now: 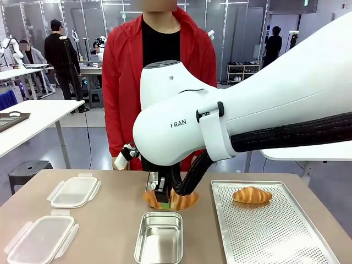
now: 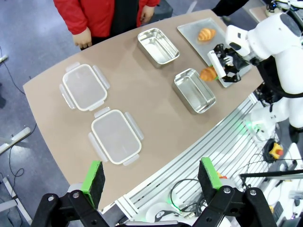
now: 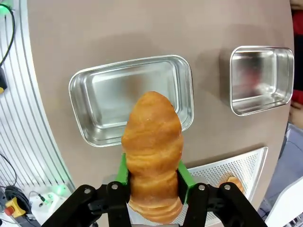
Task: Place the bread into the airtight container.
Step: Pick up a Butter Roll and place it into an empty Airtight Container.
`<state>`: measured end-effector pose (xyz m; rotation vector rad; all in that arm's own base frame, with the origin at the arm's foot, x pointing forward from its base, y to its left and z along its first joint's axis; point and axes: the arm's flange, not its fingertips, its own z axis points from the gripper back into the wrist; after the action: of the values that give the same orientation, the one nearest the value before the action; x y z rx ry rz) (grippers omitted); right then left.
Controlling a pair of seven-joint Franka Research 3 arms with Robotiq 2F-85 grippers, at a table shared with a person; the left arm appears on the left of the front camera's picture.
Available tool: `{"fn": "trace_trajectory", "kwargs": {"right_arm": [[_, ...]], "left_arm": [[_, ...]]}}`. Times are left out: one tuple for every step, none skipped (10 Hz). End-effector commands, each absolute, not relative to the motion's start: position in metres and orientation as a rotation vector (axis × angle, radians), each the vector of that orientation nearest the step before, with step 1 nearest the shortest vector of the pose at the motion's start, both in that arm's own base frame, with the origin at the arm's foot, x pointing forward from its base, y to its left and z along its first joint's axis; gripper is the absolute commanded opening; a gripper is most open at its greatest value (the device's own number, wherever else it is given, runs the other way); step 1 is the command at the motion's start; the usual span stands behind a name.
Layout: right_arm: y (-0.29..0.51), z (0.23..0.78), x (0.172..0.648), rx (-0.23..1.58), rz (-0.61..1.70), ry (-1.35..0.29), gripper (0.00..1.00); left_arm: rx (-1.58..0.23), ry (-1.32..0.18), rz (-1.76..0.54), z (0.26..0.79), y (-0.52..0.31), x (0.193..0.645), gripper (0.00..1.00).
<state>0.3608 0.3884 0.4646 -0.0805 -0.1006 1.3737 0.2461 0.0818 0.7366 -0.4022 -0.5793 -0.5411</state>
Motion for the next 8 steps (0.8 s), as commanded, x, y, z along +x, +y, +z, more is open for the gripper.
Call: {"fn": "trace_trajectory", "kwargs": {"right_arm": [[0.3864,0.4669,0.3607,-0.084,1.378,-0.104,0.42],[0.3864,0.4669,0.3607,-0.084,1.378,-0.104,0.42],[0.3864,0.4669,0.3607,-0.084,1.378,-0.104,0.42],[0.3864,0.4669,0.3607,-0.084,1.378,-0.104,0.42],[0.3864,0.4669,0.3607,-0.084,1.378,-0.104,0.42],[0.3864,0.4669,0.3607,-0.084,1.378,-0.104,0.42],[0.3881,0.4648,0.3611,-0.081,1.374,-0.101,0.43],[0.3871,0.4615,0.3578,-0.108,1.252,-0.048,0.43]], "left_arm": [[-0.405,-0.581,-0.559,0.7373,0.0813,0.2451,1.00],[-0.405,-0.581,-0.559,0.7373,0.0813,0.2451,1.00],[-0.405,-0.581,-0.559,0.7373,0.0813,0.2451,1.00],[-0.405,-0.581,-0.559,0.7373,0.0813,0.2451,1.00],[-0.405,-0.581,-0.559,0.7373,0.0813,0.2451,1.00],[-0.405,-0.581,-0.559,0.7373,0.0813,0.2451,1.00],[-0.405,-0.581,-0.559,0.7373,0.0813,0.2451,1.00],[-0.405,-0.581,-0.559,0.7373,0.0813,0.2451,1.00]]}}
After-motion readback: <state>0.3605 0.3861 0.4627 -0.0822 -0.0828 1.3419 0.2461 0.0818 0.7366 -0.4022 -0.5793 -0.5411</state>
